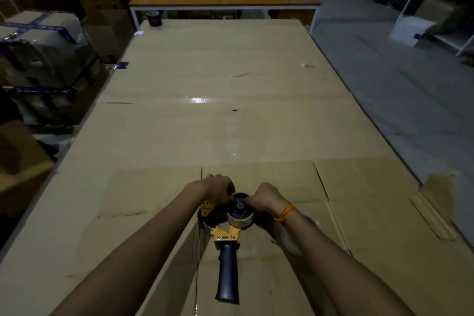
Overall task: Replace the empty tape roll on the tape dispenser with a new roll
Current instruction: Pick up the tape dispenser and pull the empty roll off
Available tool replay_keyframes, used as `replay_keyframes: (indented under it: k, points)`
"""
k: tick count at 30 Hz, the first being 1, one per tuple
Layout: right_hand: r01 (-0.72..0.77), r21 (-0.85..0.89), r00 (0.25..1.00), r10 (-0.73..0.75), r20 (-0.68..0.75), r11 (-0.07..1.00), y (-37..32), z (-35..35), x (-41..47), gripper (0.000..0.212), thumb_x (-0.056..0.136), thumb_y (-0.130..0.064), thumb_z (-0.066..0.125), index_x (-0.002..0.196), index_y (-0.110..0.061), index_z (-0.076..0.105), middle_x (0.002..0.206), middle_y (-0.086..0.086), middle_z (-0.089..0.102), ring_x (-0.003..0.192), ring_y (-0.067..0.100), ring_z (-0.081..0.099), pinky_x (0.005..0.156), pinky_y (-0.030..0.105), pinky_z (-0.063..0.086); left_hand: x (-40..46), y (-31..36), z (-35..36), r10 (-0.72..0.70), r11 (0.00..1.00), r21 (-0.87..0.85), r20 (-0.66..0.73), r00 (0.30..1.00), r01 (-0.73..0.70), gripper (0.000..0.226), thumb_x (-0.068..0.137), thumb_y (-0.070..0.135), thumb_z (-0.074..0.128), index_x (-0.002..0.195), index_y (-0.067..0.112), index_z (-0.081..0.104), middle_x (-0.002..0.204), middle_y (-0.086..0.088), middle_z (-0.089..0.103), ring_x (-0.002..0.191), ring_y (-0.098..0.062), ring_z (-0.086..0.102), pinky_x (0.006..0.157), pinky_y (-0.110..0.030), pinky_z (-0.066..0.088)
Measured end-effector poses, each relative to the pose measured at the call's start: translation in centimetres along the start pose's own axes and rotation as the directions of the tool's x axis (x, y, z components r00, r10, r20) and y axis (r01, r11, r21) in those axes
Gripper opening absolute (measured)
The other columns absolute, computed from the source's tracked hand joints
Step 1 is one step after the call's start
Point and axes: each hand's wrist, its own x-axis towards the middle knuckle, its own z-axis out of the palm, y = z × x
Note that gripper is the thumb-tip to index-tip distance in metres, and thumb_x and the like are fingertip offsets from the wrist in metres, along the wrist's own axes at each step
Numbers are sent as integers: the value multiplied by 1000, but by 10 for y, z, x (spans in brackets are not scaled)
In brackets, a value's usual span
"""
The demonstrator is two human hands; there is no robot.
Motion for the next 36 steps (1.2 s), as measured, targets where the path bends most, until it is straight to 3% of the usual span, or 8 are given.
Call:
replay_keyframes:
  k: [4, 8, 13, 20, 29, 32, 34, 36]
  points:
    - [-22, -51, 999, 25, 42, 998, -7, -5, 5, 30, 95, -30, 80, 88, -8, 62, 101, 12, 66, 94, 29, 69, 69, 33, 49, 6, 6, -5, 26, 999, 26, 62, 998, -28, 39, 103, 44, 66, 131, 17, 72, 128, -9, 71, 126, -34, 60, 118, -53, 40]
    - [-47, -79, 997, 51, 53, 996, -9, -6, 8, 34, 96, -30, 78, 76, -11, 58, 101, 12, 69, 88, 26, 66, 70, 33, 50, 8, 11, -9, 20, 1000, 16, 139, 990, -22, 38, 103, 38, 66, 128, 11, 74, 124, -12, 75, 118, -35, 68, 99, -47, 48]
    - [-51, -91, 995, 58, 76, 995, -11, -3, 7, 27, 94, -30, 80, 93, -7, 66, 103, 14, 71, 88, 26, 66, 69, 34, 51, 8, 8, -13, 28, 998, -68, 239, 971, -12, 37, 102, 30, 69, 131, 7, 74, 124, -13, 77, 115, -34, 75, 102, -52, 63]
    - [-59, -94, 995, 66, 78, 994, -16, -6, -2, 34, 92, -32, 82, 109, -5, 71, 102, 11, 70, 89, 26, 67, 66, 31, 51, -1, 9, -15, 46, 997, -78, 211, 977, -30, 37, 102, 28, 69, 133, 6, 71, 128, -14, 74, 119, -35, 73, 105, -51, 61]
    - [39, -21, 998, -40, -51, 999, -20, -2, -27, 26, 91, -30, 82, 99, -11, 66, 93, 6, 65, 87, 23, 65, 58, 26, 47, -20, 6, -19, 72, 997, -31, 80, 994, -69, 29, 96, 22, 71, 122, 9, 70, 119, -15, 74, 111, -36, 73, 100, -53, 63]
    - [156, 232, 979, -181, 91, 960, -8, -14, -39, 36, 91, -42, 85, 102, -11, 69, 95, 1, 71, 88, 17, 69, 73, 29, 55, -29, 3, -20, 119, 993, 29, -41, 992, -118, 30, 92, 24, 74, 118, 11, 70, 114, -13, 74, 106, -36, 72, 97, -53, 63]
    - [192, 405, 930, -298, 216, 894, 8, -27, -49, 58, 87, -46, 88, 131, -16, 66, 128, 1, 70, 117, 20, 67, 98, 39, 57, -35, -4, -18, 145, 989, 5, -85, 986, -145, 28, 90, 20, 75, 116, 12, 69, 113, -12, 73, 105, -35, 71, 95, -55, 63]
    - [276, 373, 893, -380, 240, 886, 26, -30, -54, 87, 80, -37, 95, 154, -27, 51, 155, -4, 52, 140, 19, 51, 114, 44, 49, -44, -11, -16, 179, 979, -75, -115, 977, -188, 28, 89, 16, 75, 117, 15, 69, 116, -9, 73, 108, -32, 71, 96, -55, 62]
